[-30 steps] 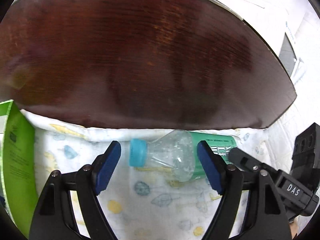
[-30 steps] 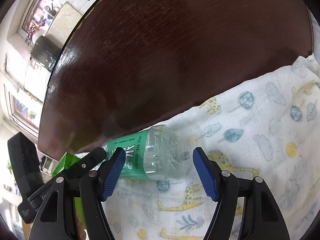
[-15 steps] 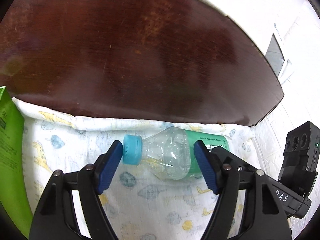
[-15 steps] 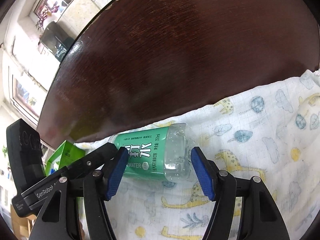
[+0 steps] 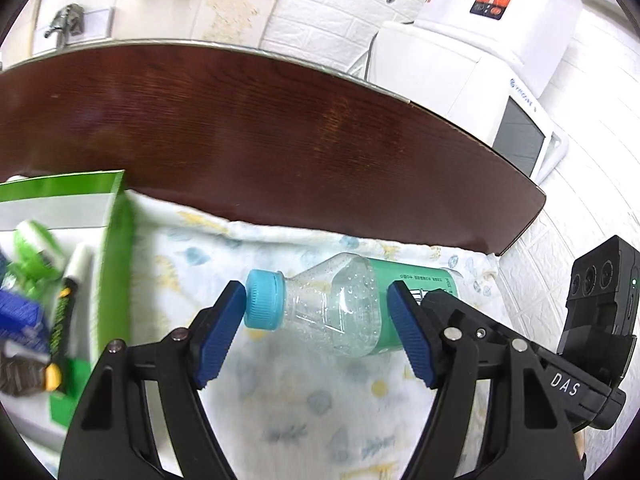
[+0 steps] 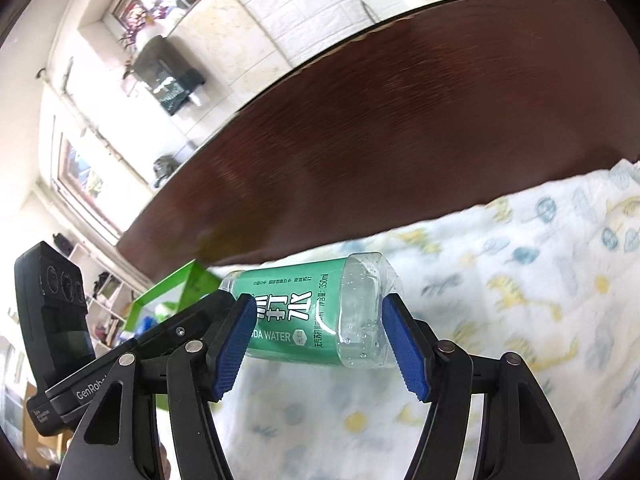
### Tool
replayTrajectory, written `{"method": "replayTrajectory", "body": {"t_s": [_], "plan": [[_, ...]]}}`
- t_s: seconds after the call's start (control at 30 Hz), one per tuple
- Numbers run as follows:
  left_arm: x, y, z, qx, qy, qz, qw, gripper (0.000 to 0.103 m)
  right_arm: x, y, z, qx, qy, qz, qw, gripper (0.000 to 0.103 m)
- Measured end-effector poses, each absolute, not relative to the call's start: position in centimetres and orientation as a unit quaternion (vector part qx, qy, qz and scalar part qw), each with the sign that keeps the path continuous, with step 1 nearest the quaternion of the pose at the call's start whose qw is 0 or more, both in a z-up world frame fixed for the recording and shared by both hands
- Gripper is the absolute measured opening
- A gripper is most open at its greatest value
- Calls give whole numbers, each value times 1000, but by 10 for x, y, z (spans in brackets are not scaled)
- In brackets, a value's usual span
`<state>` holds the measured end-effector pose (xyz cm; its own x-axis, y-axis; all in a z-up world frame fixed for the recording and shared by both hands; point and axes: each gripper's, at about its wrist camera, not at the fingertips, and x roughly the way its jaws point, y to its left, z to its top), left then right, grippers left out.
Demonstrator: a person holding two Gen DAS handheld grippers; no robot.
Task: Organize rigid objects
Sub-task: 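Lift the bottle into the green box and open the right gripper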
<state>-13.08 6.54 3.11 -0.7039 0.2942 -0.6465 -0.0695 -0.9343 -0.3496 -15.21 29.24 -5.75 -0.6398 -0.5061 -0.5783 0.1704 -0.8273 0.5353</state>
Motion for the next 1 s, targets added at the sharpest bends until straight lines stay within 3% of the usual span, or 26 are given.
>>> {"method": "replayTrajectory", "body": {"t_s": [0.37,1.0], "plan": [[-75,37,55,-333,-174,923,81,72,-114,243,-23,372,-190,-882,218,68],[5,-116,127,-235,-180,955,-26,73,-93,82,47,323,-131,-872,343,68]]}}
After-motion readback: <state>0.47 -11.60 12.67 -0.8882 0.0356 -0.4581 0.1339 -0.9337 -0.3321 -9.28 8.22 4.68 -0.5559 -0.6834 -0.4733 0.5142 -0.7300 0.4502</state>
